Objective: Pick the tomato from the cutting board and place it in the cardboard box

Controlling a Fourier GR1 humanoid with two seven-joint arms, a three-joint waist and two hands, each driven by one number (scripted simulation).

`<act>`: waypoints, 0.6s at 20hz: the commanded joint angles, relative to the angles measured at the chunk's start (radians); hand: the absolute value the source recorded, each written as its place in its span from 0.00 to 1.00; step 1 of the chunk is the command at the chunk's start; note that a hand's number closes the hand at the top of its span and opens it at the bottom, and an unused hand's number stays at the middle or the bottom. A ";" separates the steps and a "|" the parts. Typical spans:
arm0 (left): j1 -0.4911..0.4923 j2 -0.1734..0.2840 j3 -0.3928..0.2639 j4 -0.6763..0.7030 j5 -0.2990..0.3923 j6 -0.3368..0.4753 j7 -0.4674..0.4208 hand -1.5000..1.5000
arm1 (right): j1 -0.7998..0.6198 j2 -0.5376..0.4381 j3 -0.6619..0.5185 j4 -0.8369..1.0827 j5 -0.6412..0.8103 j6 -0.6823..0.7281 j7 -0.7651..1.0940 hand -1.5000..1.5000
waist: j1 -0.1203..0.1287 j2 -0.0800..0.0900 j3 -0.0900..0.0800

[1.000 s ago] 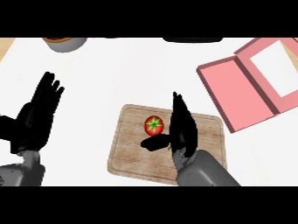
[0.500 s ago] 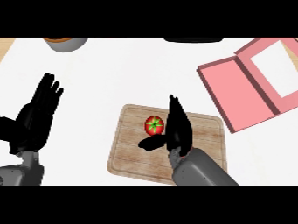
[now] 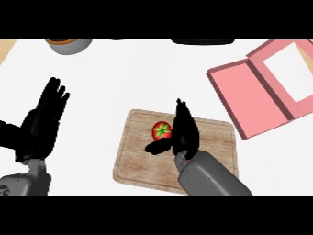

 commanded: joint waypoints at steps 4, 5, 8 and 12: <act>0.016 0.007 0.032 -0.025 -0.007 -0.024 0.005 0.50 | -0.070 0.003 0.039 0.058 0.027 -0.007 0.025 1.00 | 0.002 0.000 0.000; 0.018 0.021 0.070 0.007 0.028 -0.053 -0.014 0.50 | 0.010 0.003 0.039 0.021 0.085 0.023 -0.011 1.00 | -0.004 -0.001 0.000; -0.024 -0.015 0.021 0.009 -0.018 -0.017 0.026 0.50 | -0.045 0.003 0.039 0.070 0.110 0.022 0.025 1.00 | -0.003 0.000 0.000; 0.015 -0.019 0.050 0.021 -0.004 -0.046 -0.024 0.50 | 0.015 -0.005 0.015 -0.033 0.219 0.047 0.046 1.00 | -0.009 -0.002 0.000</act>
